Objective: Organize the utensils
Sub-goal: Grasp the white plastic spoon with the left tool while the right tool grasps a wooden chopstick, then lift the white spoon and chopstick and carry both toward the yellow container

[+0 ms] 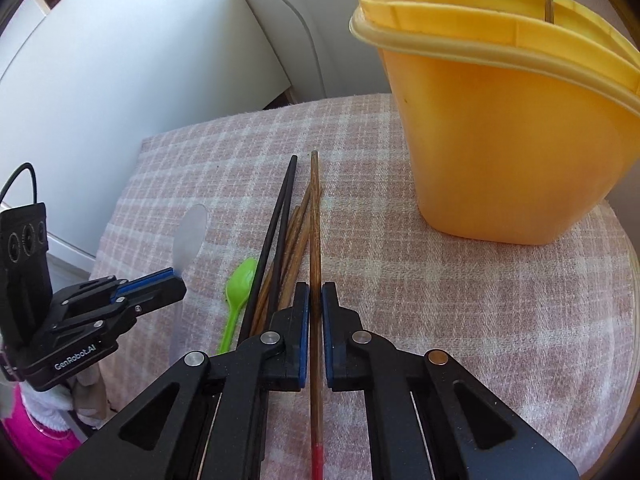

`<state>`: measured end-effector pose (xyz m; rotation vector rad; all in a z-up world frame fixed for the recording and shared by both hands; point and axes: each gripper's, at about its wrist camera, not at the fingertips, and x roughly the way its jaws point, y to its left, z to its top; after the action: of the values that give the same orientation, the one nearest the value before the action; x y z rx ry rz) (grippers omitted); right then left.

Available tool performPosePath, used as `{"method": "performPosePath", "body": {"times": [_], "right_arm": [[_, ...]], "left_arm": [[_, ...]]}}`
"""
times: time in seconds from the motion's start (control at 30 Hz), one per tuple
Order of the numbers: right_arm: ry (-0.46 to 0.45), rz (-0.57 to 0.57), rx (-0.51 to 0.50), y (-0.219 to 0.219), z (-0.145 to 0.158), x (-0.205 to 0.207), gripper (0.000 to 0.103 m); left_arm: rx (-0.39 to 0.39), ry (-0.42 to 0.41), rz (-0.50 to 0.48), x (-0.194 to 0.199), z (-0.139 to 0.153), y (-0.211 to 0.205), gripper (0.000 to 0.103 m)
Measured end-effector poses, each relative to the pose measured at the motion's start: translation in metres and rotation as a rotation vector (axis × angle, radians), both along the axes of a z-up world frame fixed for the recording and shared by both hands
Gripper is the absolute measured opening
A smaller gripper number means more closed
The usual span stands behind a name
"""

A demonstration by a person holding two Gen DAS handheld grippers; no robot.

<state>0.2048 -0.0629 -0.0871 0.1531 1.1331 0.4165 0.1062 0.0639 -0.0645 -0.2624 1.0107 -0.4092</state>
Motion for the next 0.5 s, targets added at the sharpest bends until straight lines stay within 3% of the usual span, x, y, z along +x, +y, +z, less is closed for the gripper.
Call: {"method": "performPosePath", "body": {"times": [0.5], "right_arm": [[-0.222,0.009,-0.010,-0.023,0.063,-0.033,0.005]], "left_arm": [[-0.037,-0.134,-0.016,-0.014,0.054,0.003,0.004]]}}
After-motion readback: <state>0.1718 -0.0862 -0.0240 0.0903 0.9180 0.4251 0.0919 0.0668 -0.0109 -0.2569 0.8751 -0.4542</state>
